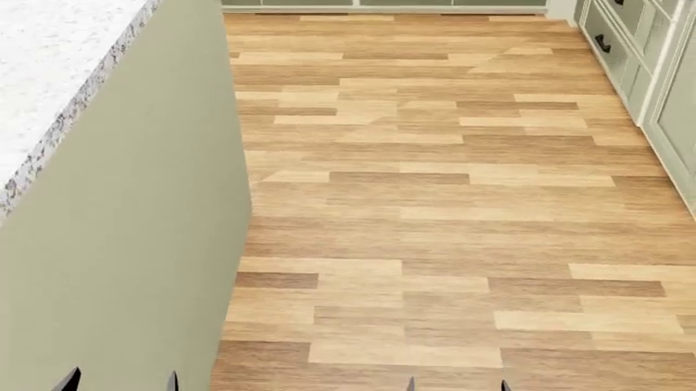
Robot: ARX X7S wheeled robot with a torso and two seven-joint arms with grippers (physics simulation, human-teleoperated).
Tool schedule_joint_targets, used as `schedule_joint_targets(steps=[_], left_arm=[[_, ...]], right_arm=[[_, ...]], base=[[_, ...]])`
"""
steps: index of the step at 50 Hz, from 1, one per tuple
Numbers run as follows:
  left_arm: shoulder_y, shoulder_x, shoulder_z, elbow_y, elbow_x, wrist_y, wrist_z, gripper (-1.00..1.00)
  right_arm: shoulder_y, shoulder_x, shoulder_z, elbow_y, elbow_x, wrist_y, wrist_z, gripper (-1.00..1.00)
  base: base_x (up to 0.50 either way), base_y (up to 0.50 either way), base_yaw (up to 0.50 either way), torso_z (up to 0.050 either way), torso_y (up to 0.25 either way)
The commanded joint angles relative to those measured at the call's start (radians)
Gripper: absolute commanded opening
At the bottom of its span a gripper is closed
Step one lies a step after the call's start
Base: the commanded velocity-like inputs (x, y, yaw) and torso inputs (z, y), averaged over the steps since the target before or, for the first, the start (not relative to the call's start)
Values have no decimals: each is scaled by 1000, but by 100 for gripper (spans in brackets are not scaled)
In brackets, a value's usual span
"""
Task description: Place the cup inside the bowl on the dining table and move the bowl to any counter.
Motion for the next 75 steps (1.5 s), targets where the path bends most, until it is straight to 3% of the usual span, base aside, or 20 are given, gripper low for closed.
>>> schedule_joint_targets(steps=[1,54,75], left_arm=[[-1,-11,12,-1,-19,-2,-12,100],[-7,-49,59,1,-57,0,-58,100],[-9,-61,76,-1,-65,0,-69,100]], right_arm=[[4,13,-16,0,13,0,12,100],[8,52,-69,-4,52,-1,50,100],[12,65,-87,-1,61,-5,59,100]], base=[[-500,0,0,0,0],[-500,1,0,0,0],[-500,201,0,0,0]])
